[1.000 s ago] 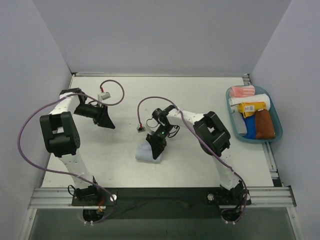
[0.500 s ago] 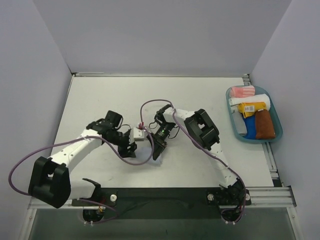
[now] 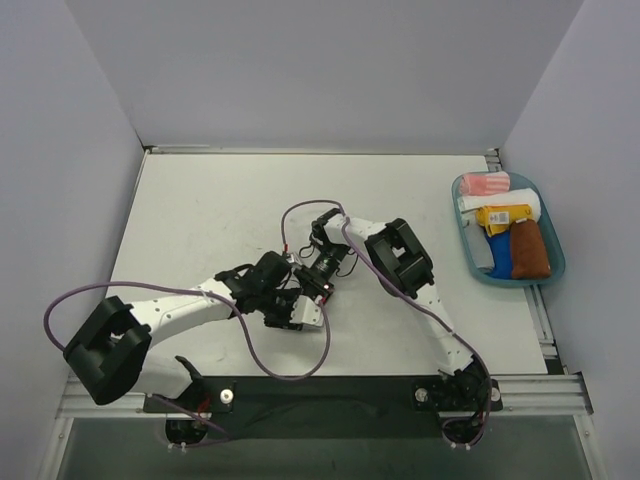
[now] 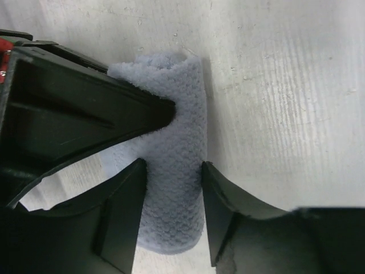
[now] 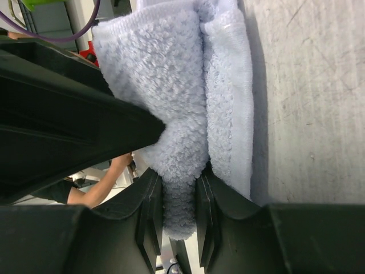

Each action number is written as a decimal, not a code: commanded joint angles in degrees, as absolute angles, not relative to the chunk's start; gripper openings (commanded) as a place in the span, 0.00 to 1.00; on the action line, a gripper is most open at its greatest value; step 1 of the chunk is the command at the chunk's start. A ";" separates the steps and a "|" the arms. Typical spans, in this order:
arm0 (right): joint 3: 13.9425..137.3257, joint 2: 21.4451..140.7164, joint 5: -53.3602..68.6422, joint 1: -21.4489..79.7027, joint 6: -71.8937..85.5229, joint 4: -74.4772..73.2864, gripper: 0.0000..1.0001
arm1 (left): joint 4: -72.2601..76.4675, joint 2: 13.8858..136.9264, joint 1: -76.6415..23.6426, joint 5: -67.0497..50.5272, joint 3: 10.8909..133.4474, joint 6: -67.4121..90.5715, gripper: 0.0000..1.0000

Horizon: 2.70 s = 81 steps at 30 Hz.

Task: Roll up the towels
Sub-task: Roll the towel

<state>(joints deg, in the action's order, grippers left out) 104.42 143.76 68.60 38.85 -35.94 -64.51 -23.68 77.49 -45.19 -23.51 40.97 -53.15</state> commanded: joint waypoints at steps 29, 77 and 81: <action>83.15 119.53 67.40 25.13 -6.62 -31.94 0.62 | -47.19 107.21 -25.93 -47.37 64.86 -41.84 0.07; 82.79 131.22 72.77 29.79 8.17 -22.41 0.00 | -19.78 84.54 -43.15 -10.20 47.11 -45.79 0.62; 83.41 131.49 72.78 29.45 7.74 -22.85 0.00 | -19.68 86.39 -43.16 -9.40 46.58 -46.93 0.37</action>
